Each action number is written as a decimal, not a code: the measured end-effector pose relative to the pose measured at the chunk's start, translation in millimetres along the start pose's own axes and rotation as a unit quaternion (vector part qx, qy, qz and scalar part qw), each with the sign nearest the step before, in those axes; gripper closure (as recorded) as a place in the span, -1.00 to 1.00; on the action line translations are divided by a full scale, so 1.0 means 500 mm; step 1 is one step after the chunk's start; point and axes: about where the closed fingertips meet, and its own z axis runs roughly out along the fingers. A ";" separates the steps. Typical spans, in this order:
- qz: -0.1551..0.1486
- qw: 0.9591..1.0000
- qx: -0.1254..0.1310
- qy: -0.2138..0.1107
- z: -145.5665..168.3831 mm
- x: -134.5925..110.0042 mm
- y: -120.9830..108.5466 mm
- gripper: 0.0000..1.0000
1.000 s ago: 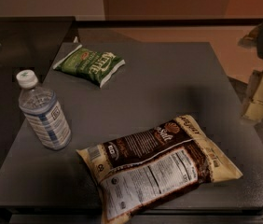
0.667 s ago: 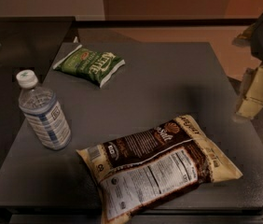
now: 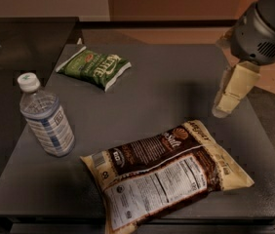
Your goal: Move green jalapeno chip bag near brown chip bag
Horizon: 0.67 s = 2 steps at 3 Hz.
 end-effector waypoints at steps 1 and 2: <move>0.006 0.999 -0.011 -0.053 0.080 -0.080 -0.052 -1.00; 0.019 0.996 -0.010 -0.083 0.121 -0.133 -0.088 -1.00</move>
Offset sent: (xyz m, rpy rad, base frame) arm 0.1037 0.0974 -0.0320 0.2516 -0.0169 -0.0113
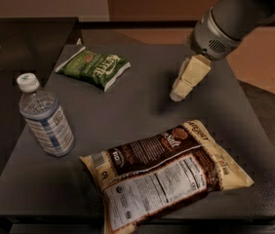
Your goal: Move green jalapeno chip bag near brown chip bag
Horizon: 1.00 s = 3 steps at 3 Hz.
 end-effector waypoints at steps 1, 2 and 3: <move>0.005 1.000 -0.008 -0.030 0.052 -0.061 -0.039 -1.00; 0.004 0.999 -0.013 -0.048 0.106 -0.120 -0.069 -1.00; 0.004 0.998 -0.016 -0.055 0.166 -0.171 -0.096 -1.00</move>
Offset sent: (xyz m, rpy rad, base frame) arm 0.0906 0.1049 -0.0149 0.1431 -0.0086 0.0367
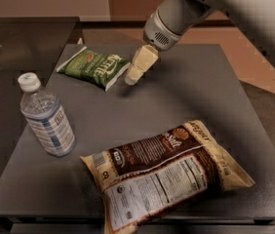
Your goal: Move green jalapeno chip bag near brown chip bag
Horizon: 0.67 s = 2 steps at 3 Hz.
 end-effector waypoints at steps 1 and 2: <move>0.001 1.000 -0.024 0.001 0.065 -0.034 -0.012 -1.00; -0.007 0.999 -0.054 0.001 0.123 -0.072 -0.005 -1.00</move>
Offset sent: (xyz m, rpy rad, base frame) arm 0.0326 0.0979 -0.0397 0.0128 0.1240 0.1312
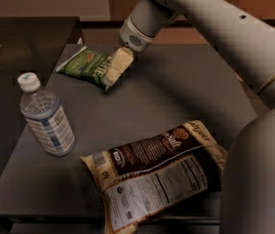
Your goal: Move green jalapeno chip bag near brown chip bag
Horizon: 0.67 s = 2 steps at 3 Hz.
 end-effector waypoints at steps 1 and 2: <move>0.000 1.000 -0.021 0.005 0.049 -0.024 -0.005 -1.00; 0.011 0.999 -0.051 0.009 0.096 -0.037 -0.006 -1.00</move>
Offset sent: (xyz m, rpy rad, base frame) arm 0.0206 0.0579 -0.0412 0.0028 0.1733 0.0540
